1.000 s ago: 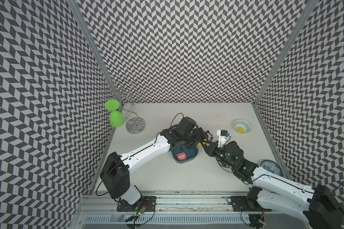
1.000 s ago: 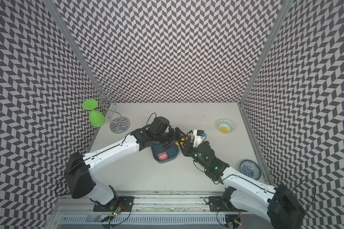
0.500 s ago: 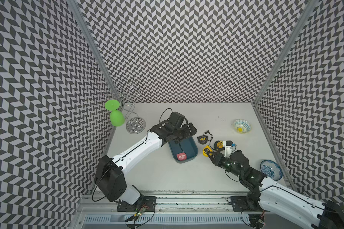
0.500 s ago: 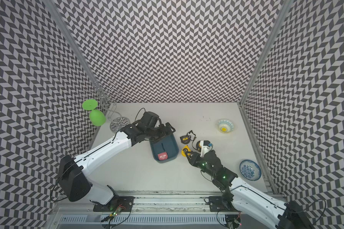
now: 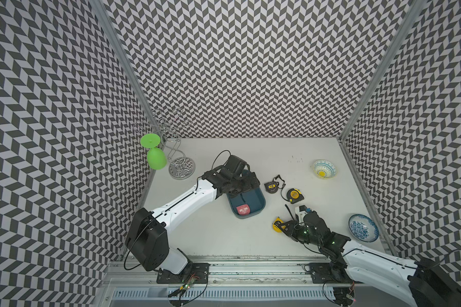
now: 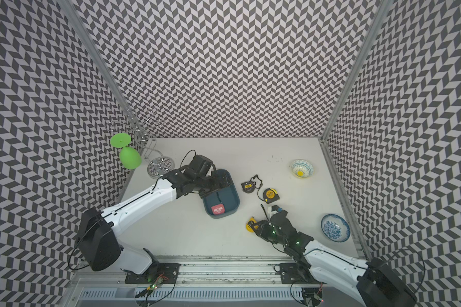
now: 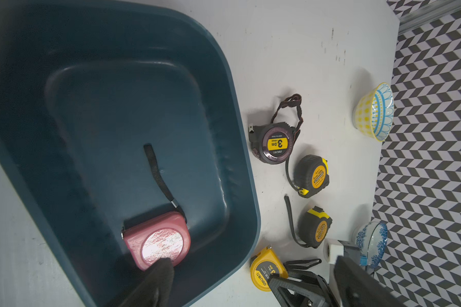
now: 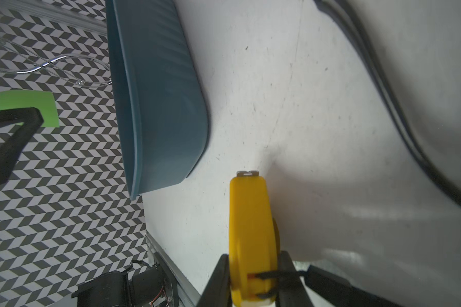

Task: Take the tape measure out of the storage box
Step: Place the tape measure at the center of the board, then pick up the tape measure from the storage box.

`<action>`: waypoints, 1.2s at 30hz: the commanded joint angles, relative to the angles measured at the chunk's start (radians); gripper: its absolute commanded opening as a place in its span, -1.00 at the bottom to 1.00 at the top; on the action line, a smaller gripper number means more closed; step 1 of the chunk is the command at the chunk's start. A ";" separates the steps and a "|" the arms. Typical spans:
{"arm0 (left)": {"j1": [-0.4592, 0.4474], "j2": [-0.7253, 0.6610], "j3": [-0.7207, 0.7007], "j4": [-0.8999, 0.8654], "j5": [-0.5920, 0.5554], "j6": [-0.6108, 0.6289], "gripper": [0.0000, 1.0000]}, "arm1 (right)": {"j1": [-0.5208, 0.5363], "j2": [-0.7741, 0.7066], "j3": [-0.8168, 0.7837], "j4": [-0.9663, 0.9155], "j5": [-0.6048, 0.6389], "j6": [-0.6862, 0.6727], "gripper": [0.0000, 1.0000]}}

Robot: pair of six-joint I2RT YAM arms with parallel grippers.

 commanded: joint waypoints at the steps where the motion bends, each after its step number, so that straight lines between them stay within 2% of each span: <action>1: -0.001 0.000 -0.007 -0.038 -0.012 0.035 1.00 | -0.005 -0.002 -0.012 0.024 -0.017 0.021 -0.67; 6: -0.005 0.020 0.000 -0.078 -0.007 0.069 1.00 | -0.006 -0.039 0.000 -0.035 -0.015 0.009 -0.11; 10: -0.013 0.032 0.007 -0.112 -0.020 0.106 1.00 | -0.006 -0.072 0.027 -0.098 -0.009 -0.010 0.16; 18: -0.047 0.074 0.016 -0.177 -0.029 0.185 1.00 | -0.006 -0.122 0.115 -0.271 0.021 -0.074 0.46; 25: -0.088 0.120 0.032 -0.229 -0.059 0.198 1.00 | -0.005 -0.171 0.214 -0.400 0.061 -0.111 0.73; 36: -0.099 0.304 0.164 -0.368 -0.141 0.197 0.99 | -0.004 -0.231 0.326 -0.518 0.115 -0.140 0.90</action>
